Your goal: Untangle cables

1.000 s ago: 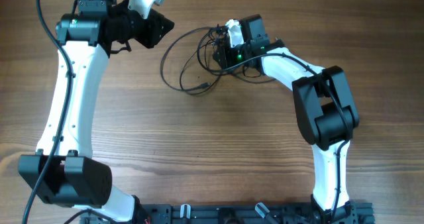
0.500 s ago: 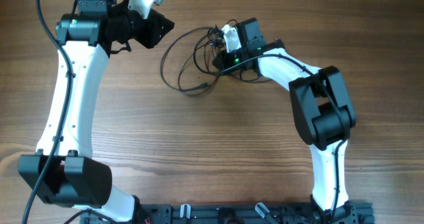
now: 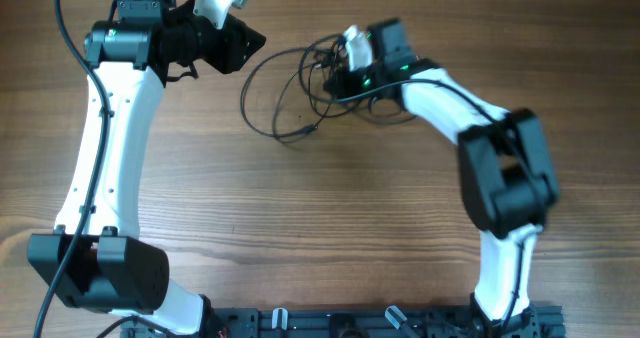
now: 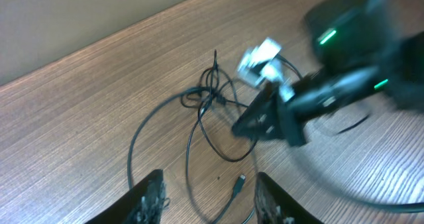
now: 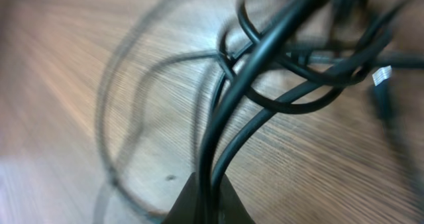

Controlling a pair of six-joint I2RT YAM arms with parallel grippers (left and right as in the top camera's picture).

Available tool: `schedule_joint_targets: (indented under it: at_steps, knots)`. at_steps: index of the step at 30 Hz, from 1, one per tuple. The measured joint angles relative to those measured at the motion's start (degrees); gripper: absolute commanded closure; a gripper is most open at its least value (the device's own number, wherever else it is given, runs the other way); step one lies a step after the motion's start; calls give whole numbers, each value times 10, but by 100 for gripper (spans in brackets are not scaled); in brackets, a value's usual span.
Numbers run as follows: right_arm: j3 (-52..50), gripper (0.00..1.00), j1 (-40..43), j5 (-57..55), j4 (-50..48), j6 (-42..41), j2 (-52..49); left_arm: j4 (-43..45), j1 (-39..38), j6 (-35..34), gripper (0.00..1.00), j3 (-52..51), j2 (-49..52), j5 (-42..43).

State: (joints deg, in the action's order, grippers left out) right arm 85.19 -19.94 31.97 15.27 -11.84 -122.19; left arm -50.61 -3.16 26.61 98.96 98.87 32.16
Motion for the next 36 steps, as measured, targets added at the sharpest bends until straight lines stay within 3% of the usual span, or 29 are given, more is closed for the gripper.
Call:
schedule_joint_targets:
  at_steps: [7,17,27,36]
  knots:
    - [2,96,36,2,93,20,142,0,0,0,42,0,0,6]
    - [2,95,35,26,148,53,168,-18,0,16,31,0,6,70]
    - [2,95,36,111,172,60,250,-28,0,51,33,0,85,150]
    - [2,95,35,190,183,59,286,5,0,64,36,0,89,221]
